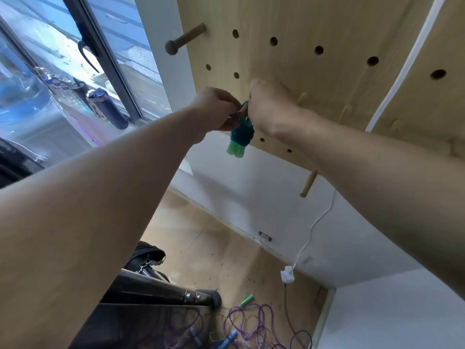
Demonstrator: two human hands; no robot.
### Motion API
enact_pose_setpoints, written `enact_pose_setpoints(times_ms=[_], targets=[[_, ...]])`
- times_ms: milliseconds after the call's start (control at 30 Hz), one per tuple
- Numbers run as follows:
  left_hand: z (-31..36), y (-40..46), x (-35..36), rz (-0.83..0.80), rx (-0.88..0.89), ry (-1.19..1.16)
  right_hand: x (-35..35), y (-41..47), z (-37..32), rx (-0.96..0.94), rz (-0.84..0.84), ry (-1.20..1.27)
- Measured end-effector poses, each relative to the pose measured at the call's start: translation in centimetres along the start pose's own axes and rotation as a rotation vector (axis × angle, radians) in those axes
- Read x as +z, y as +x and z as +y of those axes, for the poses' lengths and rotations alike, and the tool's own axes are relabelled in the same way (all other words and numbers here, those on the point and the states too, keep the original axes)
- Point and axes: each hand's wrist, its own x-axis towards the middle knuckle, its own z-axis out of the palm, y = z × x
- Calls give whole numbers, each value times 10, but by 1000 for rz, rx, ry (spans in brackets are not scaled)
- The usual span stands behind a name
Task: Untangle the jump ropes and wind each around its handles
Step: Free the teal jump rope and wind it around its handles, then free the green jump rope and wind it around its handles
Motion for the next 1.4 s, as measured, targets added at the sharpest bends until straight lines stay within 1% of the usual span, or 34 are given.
enact_pose_setpoints(times_ms=[67,100,200,333,433,533,600,700,767,933,1000,1133,1200,1267,1333,1400], targets=[[4,0,0,-63,-95,-227,-2,4,3,-11,19,-8],[7,1,1,-83,-114,-269,-2,6,5,-19,34,-22],[11,4,8,-63,-114,-299,0,13,8,-38,72,-70],[21,9,19,-10,-161,-458,3,21,18,-28,94,-148],[29,11,26,-26,-230,-575,2,25,24,-20,113,-162],[29,19,30,-33,-205,-585,3,29,27,-16,147,-160],[29,21,32,-30,-238,-653,3,31,30,-12,165,-142],[30,26,39,-41,-199,-630,2,34,32,2,178,-121],[31,28,39,-13,-212,-593,1,34,33,15,173,-86],[30,23,29,57,-184,-323,-2,23,37,23,111,50],[26,15,24,78,-156,-221,-5,16,38,12,137,54],[13,-4,19,117,-110,-102,-10,1,38,-41,250,87],[8,-15,20,191,-117,-107,-7,-11,38,-89,313,105],[-1,-32,25,258,-168,-182,2,-32,39,-164,379,142],[-14,-57,36,258,-247,-273,17,-61,40,-245,439,189],[-31,-87,50,226,-332,-311,35,-91,42,-290,465,199]])
